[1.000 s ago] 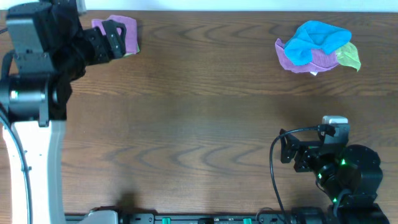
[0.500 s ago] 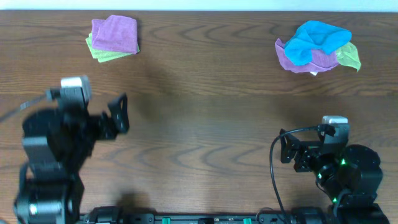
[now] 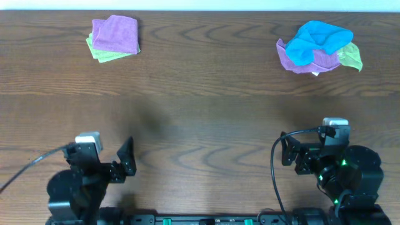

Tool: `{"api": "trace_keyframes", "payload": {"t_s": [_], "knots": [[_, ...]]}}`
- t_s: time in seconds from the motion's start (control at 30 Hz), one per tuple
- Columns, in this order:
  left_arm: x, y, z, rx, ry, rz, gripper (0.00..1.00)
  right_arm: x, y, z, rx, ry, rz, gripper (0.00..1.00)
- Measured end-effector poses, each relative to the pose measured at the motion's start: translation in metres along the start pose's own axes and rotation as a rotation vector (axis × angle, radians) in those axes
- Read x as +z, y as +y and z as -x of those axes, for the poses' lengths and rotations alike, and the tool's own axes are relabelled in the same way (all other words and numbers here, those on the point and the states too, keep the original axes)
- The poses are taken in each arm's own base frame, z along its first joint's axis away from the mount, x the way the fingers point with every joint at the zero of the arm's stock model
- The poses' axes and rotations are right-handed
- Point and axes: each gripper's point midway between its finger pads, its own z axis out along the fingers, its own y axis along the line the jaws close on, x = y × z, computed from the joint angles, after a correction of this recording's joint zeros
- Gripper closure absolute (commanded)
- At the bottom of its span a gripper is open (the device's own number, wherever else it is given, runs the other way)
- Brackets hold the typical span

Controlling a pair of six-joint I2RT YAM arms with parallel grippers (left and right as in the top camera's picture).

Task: Fold the cloth

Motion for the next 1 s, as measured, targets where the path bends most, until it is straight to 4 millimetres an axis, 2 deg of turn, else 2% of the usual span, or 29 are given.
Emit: {"api": "trace_keyframes", "payload": {"t_s": [0.33,0.57,1.0], "knots": [[0.016,0.028,-0.046,-0.005,0.019,0.098,0.05,-0.001,-0.003,-0.018,0.012,0.072,-0.011,0.01],[0.022,0.047,-0.063,0.014,0.018,0.179,0.05,-0.001,-0.003,-0.021,0.013,0.084,-0.013,0.01],[0.028,0.065,-0.092,0.122,0.095,0.255,0.05,-0.001,-0.003,-0.021,0.014,0.085,-0.013,0.01]]}}
